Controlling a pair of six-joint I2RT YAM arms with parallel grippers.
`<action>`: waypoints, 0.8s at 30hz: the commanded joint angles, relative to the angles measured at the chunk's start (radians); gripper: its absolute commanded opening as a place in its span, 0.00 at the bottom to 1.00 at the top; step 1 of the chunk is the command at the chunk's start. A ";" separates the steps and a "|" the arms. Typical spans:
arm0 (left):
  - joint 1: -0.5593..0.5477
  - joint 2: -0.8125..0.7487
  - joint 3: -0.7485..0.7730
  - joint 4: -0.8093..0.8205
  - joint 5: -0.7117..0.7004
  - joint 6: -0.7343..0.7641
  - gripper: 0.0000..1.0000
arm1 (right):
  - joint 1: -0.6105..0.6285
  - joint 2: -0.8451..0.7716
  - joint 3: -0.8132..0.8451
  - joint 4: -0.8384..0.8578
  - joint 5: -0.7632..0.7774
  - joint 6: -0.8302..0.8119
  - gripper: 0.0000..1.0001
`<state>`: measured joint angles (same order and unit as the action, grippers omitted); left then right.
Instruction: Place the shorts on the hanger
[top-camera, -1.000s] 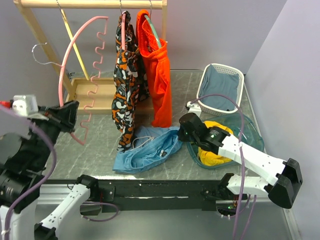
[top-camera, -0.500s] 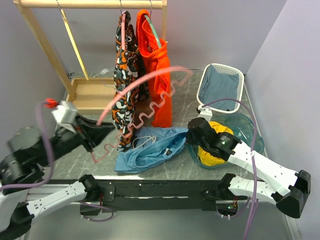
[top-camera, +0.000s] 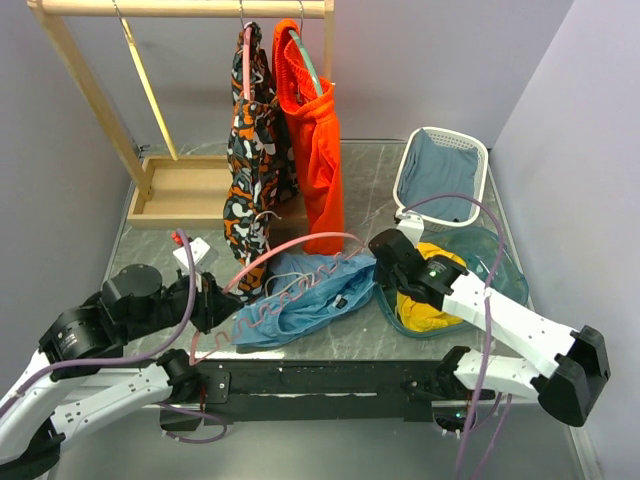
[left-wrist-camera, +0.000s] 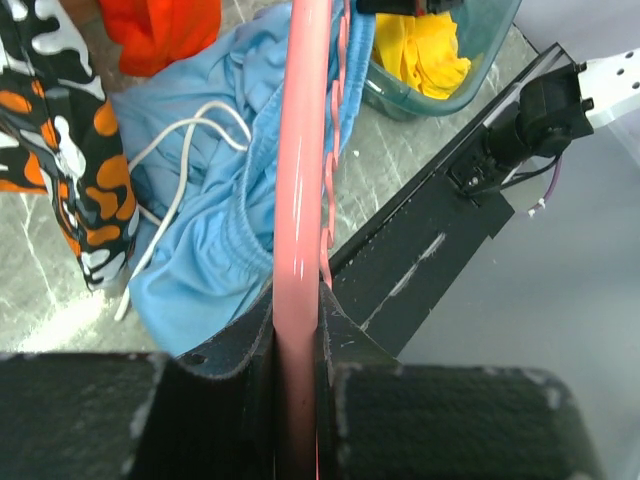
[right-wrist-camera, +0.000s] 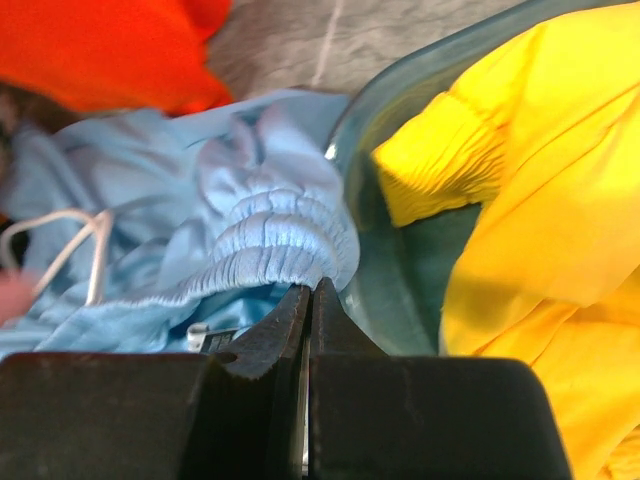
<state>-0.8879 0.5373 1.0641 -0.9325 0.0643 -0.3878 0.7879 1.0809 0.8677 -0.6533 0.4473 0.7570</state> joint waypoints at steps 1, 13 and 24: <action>-0.003 -0.019 0.004 0.028 0.028 -0.031 0.01 | -0.049 0.039 0.046 0.032 -0.007 -0.045 0.00; -0.016 0.062 -0.015 0.040 0.028 -0.026 0.01 | -0.088 0.102 0.172 0.003 -0.048 -0.104 0.00; -0.066 0.164 -0.013 0.165 -0.061 -0.019 0.01 | -0.072 0.070 0.243 -0.016 -0.130 -0.130 0.00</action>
<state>-0.9234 0.6804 1.0416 -0.9203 0.0544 -0.4080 0.7086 1.1805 1.0439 -0.6750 0.3553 0.6521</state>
